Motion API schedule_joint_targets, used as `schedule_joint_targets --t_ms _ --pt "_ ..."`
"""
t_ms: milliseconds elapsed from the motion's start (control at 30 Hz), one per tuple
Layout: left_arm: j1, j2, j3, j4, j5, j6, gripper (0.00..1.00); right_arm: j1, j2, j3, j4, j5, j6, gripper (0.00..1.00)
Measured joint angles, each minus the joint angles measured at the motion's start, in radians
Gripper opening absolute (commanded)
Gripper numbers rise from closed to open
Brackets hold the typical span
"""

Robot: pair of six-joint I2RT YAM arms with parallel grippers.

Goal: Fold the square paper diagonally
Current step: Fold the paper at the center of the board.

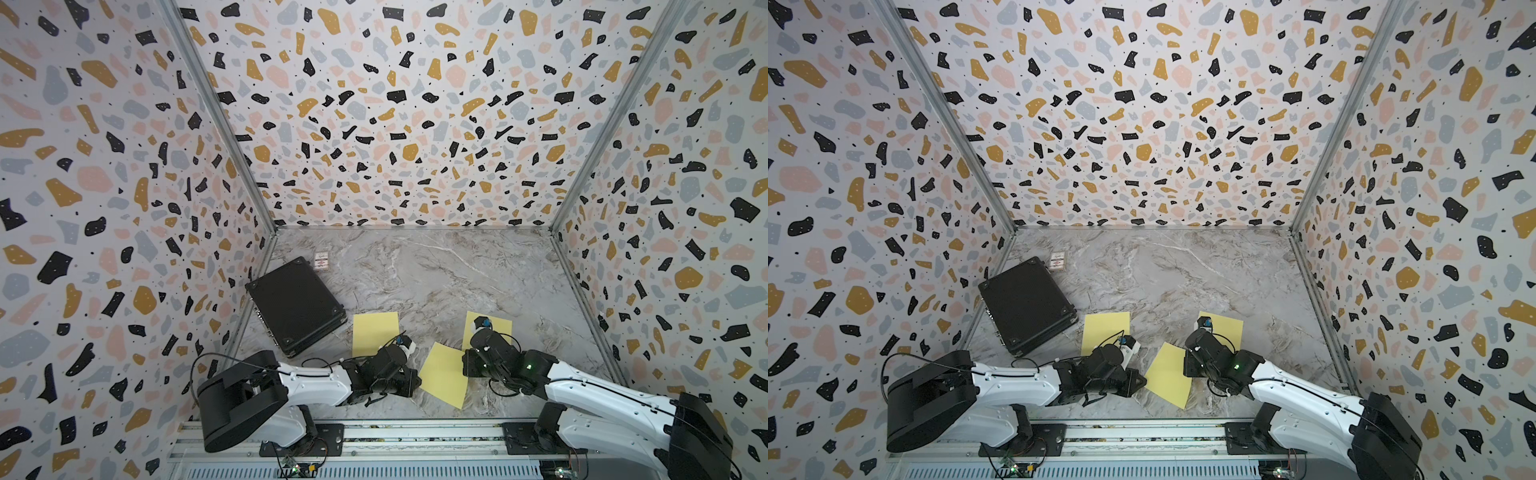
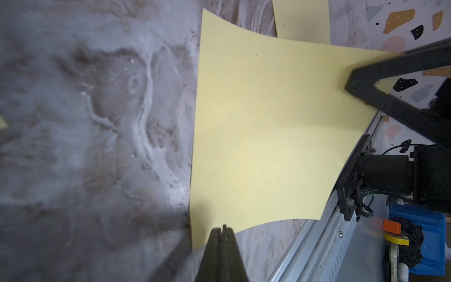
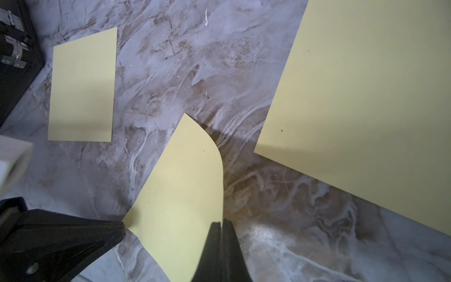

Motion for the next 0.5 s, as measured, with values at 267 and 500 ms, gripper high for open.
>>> schedule_joint_targets --t_ms 267,500 --pt "0.0 0.01 0.0 -0.021 -0.019 0.007 0.0 0.0 0.0 0.0 0.001 -0.014 0.013 0.0" --pt "0.0 0.023 -0.006 0.009 -0.029 0.009 0.0 0.0 0.0 0.0 0.015 -0.044 0.029 0.0"
